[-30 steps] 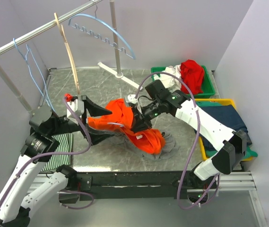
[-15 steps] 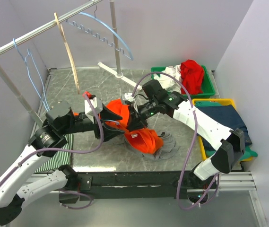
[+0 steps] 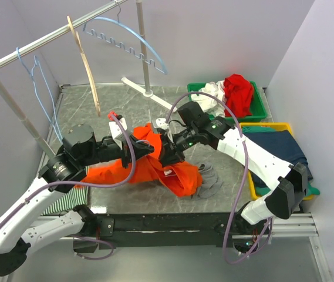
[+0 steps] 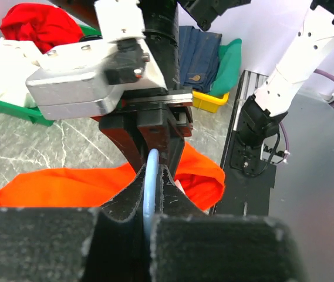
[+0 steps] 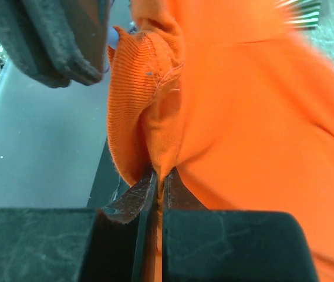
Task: Remove the t-shirt from the hanger
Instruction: Pick up the hanger at the center of the board, then remove the T-shirt from the hanger, then place the hanger at the clothesline.
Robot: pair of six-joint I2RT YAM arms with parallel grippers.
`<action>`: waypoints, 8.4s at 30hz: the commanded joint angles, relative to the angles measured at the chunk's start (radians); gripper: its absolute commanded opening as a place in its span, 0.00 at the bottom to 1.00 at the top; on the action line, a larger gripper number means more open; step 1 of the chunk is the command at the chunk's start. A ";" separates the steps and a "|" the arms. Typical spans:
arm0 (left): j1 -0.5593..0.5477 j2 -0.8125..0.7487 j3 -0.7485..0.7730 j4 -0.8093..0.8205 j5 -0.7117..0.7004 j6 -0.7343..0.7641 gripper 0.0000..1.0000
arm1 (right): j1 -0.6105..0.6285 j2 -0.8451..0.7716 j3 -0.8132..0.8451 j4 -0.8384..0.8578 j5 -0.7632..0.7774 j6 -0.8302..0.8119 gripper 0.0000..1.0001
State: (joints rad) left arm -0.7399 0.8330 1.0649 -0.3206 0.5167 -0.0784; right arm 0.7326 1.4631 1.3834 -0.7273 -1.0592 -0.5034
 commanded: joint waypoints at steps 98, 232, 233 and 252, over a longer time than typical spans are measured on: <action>-0.021 -0.245 0.185 -0.210 -0.334 -0.032 0.01 | 0.123 -0.345 -0.480 0.829 1.357 0.572 0.00; -0.021 -0.144 0.244 -0.186 -0.340 -0.106 0.84 | 0.166 -0.352 -0.121 0.098 0.488 0.074 0.00; -0.021 -0.153 0.244 -0.192 -0.375 -0.112 0.90 | 0.165 -0.372 -0.127 0.097 0.492 0.074 0.00; -0.021 -0.302 0.190 -0.201 -1.277 -0.188 0.96 | 0.149 -0.330 -0.139 0.180 0.927 0.244 0.00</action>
State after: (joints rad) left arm -0.7628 0.5098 1.2217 -0.5079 -0.6102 -0.2386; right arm 0.8890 1.1229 1.2213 -0.6495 -0.2726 -0.3088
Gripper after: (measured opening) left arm 0.967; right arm 0.028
